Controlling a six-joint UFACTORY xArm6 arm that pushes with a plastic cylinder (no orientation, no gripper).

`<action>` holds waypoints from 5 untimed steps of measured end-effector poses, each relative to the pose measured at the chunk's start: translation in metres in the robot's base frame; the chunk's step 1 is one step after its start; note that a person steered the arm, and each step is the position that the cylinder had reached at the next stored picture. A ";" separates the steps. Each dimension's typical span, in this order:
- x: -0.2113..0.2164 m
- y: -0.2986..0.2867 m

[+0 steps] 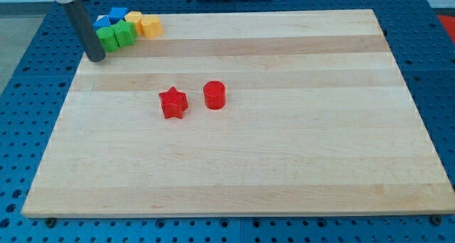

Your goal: Move the red circle above the red star

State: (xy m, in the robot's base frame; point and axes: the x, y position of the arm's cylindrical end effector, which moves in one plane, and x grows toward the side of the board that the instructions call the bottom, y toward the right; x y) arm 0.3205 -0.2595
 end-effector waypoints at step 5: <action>0.009 0.088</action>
State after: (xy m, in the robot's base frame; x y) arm 0.3294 -0.1717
